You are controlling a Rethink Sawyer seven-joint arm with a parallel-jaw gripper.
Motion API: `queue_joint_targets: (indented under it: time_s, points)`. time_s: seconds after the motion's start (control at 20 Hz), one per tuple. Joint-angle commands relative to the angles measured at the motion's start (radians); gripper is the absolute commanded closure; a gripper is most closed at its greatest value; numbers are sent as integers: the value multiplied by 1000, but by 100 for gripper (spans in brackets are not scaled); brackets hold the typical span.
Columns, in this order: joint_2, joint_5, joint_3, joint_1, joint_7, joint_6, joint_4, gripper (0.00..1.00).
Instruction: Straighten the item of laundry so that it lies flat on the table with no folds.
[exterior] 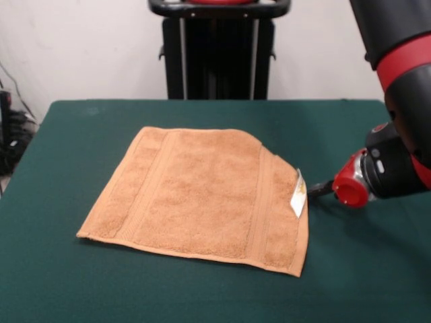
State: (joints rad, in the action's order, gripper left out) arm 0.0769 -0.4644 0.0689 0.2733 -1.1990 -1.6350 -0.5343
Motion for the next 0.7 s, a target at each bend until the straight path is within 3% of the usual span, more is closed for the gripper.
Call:
queue_joint_targets:
  time_s: [0.05, 0.55, 0.7]
  points:
    - [56, -59, -36, 5, 27, 107, -53, 100]
    - [23, -58, -15, 6, 20, 138, -132, 100]
    - [44, -60, -20, 8, 25, 117, -97, 100]
